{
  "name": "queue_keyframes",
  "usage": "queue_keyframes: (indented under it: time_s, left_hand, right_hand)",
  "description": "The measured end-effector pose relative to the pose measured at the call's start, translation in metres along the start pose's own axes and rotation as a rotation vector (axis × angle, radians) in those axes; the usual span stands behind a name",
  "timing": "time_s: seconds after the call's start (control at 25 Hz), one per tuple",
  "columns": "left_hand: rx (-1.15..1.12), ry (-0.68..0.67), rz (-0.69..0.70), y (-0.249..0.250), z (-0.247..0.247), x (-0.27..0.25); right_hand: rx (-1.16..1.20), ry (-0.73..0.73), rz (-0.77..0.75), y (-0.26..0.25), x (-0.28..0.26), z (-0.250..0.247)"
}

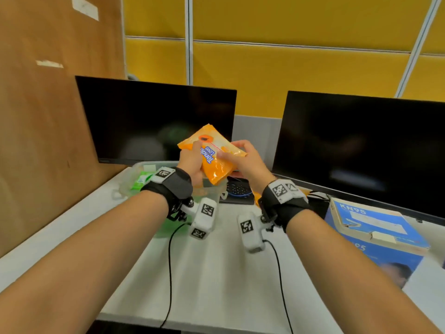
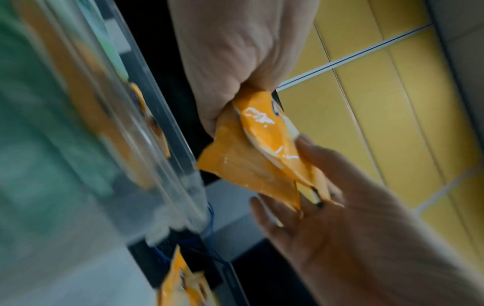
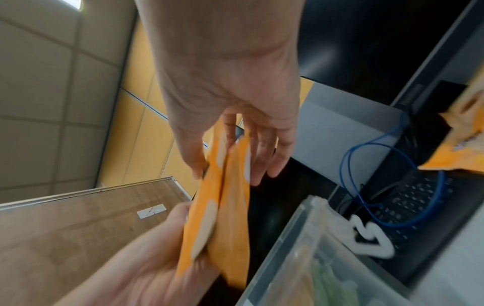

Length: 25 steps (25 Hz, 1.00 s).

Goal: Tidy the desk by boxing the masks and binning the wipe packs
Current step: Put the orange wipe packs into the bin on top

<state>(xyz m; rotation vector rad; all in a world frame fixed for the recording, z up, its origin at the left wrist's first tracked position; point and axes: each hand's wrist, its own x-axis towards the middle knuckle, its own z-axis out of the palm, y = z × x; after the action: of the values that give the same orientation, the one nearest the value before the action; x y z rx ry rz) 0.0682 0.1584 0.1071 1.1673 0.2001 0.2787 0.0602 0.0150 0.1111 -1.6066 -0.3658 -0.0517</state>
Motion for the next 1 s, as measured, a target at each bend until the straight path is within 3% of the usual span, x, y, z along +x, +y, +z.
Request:
queue_keyframes:
  time_s: [0.16,0.28,0.36,0.44,0.56,0.64,0.68,0.84,1.0]
  left_hand:
    - [0.136,-0.048,0.033,0.013,-0.019,0.009]
    - [0.31,-0.064,0.08,0.015,-0.02,0.015]
    - [0.686,-0.032,0.145,0.013,-0.027,0.025]
    - [1.055,-0.051,0.105,0.008,-0.032,0.03]
    - [1.325,-0.257,-0.047,-0.009,-0.043,0.037]
    - [1.58,-0.426,-0.055,-0.016,-0.051,0.032]
    - [1.683,-0.442,-0.044,-0.019,-0.055,0.033]
    - [1.792,-0.367,0.031,-0.017,-0.056,0.031]
    - [1.821,-0.245,-0.037,-0.024,-0.067,0.045]
  right_hand:
    - [-0.289,-0.17,0.033,-0.021,0.029,0.017]
    - [-0.338,-0.231,0.017,-0.02,0.042,0.031]
    - [-0.472,-0.14,-0.048,-0.02,0.047,0.035]
    - [-0.717,-0.049,-0.121,-0.019,0.051,0.04]
    - [-1.051,-0.054,-0.074,-0.016,0.056,0.061]
    - [-1.226,-0.121,-0.025,-0.011,0.054,0.077]
    - [-1.295,-0.151,-0.002,-0.008,0.054,0.085]
    - [-1.53,-0.264,0.008,0.01,0.05,0.102]
    - [-1.761,-0.464,0.028,-0.004,0.026,0.099]
